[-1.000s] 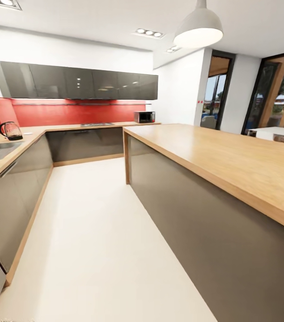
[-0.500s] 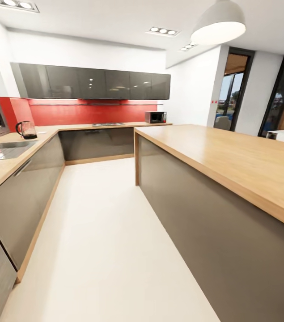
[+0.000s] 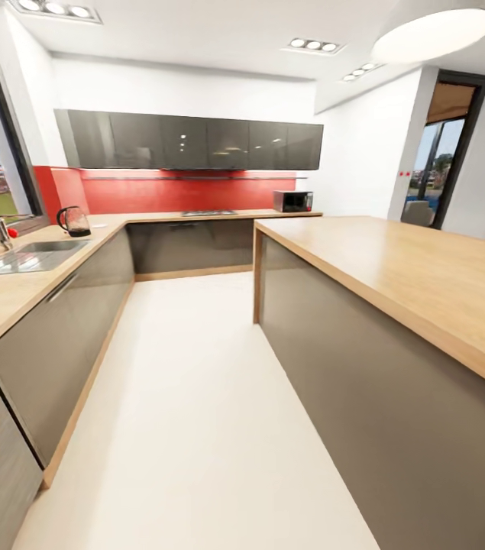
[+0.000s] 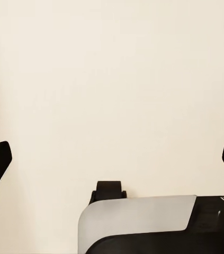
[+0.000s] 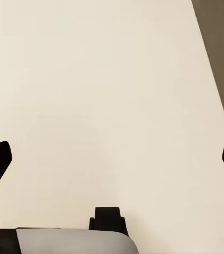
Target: Set up a coffee station on the kitchen countertop: keep the coffee maker on the countertop, move the bottle of coffee from the kitchen shelf to the counter next to the coffee maker, place a paper coffee filter on top of the coffee maker, put the saucer next to the coffee maker with the coffee cup on the saucer, and place the electric kettle next to the coffee maker.
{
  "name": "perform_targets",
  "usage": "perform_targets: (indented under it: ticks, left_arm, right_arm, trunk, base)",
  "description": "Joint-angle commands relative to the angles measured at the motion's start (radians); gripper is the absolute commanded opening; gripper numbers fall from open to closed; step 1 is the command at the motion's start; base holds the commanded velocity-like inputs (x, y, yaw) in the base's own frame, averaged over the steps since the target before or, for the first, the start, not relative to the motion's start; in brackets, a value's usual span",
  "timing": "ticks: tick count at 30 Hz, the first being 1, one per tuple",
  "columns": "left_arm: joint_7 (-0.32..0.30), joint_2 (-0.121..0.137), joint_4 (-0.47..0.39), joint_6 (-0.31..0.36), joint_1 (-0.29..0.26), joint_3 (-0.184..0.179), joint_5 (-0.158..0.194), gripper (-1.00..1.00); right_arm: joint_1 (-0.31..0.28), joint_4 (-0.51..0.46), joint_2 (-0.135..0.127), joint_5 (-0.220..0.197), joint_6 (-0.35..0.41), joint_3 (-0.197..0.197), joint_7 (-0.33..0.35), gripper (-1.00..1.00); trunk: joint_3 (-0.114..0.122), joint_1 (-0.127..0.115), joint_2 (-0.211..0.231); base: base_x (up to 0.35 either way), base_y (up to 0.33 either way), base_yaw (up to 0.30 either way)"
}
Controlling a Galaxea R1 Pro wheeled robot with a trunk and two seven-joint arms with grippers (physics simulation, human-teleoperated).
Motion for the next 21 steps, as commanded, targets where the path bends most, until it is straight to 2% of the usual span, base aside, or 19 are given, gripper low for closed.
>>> perform_targets:
  ticks: [1,21]
  left_arm:
    - [0.0,0.0,-0.001,-0.001,0.0,0.0,0.0,1.0]
    - [0.0,0.0,-0.002,-0.001,0.0,0.0,0.0,1.0]
  right_arm:
    - [-0.001,0.001,0.0,0.001,-0.003,0.0,-0.001,1.0]
    - [-0.001,0.001,0.0,0.001,-0.003,0.0,0.0,1.0]
  trunk:
    - [-0.001,0.001,0.0]
    - [-0.001,0.001,0.0]
  base:
    - [0.327,0.0,0.238]
    - [0.327,0.0,0.24]
